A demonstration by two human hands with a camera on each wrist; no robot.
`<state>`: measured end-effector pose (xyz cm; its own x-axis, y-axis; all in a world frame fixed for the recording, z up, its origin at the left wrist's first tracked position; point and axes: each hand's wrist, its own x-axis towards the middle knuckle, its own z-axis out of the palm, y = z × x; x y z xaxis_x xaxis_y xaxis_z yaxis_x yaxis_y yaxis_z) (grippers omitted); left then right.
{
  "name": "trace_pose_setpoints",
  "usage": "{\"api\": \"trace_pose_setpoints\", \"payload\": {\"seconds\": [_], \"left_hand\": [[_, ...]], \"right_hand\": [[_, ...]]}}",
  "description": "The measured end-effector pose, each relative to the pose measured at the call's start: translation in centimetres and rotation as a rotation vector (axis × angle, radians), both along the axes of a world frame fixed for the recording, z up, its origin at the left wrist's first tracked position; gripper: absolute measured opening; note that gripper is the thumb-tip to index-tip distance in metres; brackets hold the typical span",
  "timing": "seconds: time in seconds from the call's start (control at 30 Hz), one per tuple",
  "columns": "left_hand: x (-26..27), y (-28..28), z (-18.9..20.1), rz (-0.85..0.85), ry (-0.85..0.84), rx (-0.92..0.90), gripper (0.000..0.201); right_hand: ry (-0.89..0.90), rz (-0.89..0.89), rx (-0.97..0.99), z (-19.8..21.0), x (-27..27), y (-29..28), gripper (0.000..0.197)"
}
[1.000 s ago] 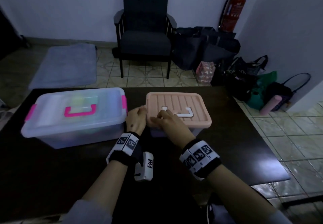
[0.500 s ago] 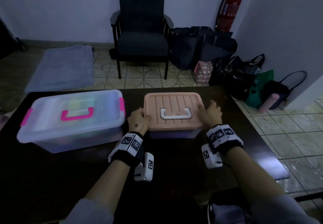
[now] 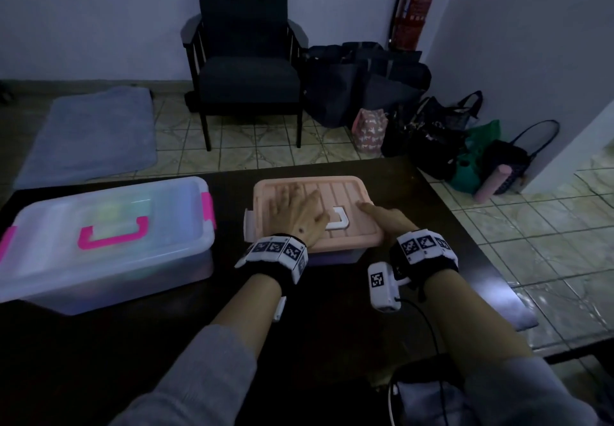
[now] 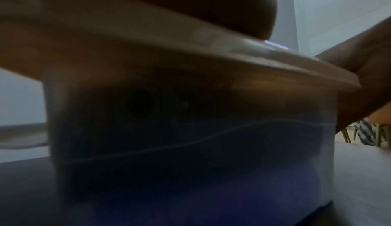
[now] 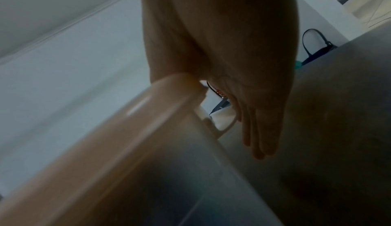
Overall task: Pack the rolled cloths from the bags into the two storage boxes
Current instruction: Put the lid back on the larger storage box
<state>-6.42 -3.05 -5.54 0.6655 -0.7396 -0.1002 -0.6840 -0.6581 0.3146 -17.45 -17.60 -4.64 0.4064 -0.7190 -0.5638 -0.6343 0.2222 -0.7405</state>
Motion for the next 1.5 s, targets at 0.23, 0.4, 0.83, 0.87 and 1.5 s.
{"api": "trace_pose_setpoints", "payload": {"seconds": [0.23, 0.4, 0.83, 0.87, 1.5], "left_hand": [[0.3, -0.2, -0.6, 0.002, 0.013, 0.025, 0.062], [0.4, -0.2, -0.9, 0.013, 0.024, 0.027, 0.063], [0.6, -0.1, -1.5, 0.027, 0.044, -0.101, 0.056], [0.7, 0.1, -1.5, 0.041, 0.06, -0.178, 0.051], [1.5, 5.8, -2.5, 0.929, 0.85, -0.748, 0.057]], "right_hand": [[0.103, 0.08, -0.016, 0.3, 0.6, -0.2, 0.076], [0.133, 0.135, -0.275, 0.4, 1.9, 0.8, 0.049], [0.35, 0.306, -0.597, -0.8, 2.9, 3.3, 0.057], [0.388, 0.351, -0.678, -0.8, 2.8, 3.6, 0.059], [0.438, 0.696, -0.766, -0.7, 6.3, 9.4, 0.068]]}}
